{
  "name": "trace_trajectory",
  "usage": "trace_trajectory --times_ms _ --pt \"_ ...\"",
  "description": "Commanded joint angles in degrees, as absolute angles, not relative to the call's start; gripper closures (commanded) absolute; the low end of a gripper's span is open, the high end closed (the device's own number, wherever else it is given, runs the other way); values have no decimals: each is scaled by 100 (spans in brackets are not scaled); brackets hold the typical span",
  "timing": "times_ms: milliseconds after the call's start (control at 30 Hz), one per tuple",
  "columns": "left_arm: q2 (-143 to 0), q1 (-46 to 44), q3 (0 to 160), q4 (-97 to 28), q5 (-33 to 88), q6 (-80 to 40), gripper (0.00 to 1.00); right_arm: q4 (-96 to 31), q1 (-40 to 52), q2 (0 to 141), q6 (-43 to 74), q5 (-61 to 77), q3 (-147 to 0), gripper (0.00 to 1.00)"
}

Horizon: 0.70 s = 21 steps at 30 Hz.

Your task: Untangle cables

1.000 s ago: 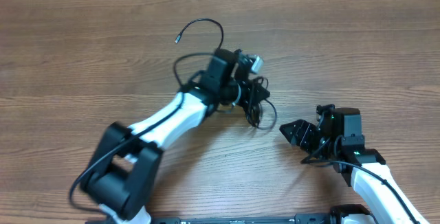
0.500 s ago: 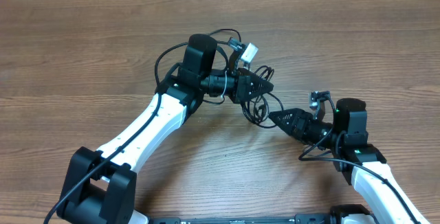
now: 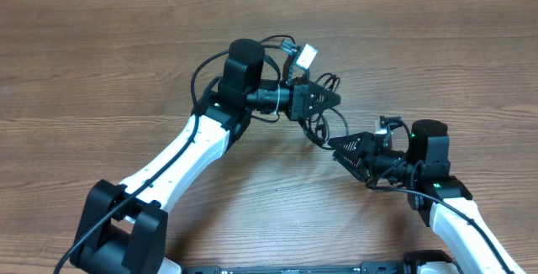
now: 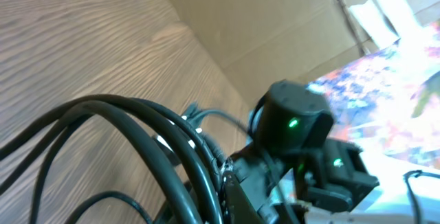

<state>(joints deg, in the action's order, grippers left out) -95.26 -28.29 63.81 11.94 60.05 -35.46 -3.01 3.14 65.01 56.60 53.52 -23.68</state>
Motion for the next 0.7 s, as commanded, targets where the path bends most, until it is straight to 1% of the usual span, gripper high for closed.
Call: trace_trajectory --times_ms 0,133,400,600,667 --pt "-9437 -2995 6477 1586 6121 -4449 96 -248 327 6497 6182 5236 -2532 55" --pt "-9437 -3020 6477 1614 5979 -5026 96 134 327 6497 6477 5284 -2532 55" --pt "-9437 -3020 6477 1667 5994 -5472 96 1085 344 6495 6925 5319 -2532 57" --pt "-9437 -3074 6477 1750 5931 -5852 96 1151 554 6497 7275 5081 -2532 68" --pt "-9437 -3081 6477 1868 5911 -6031 96 1151 668 6497 7352 4989 -2532 70"
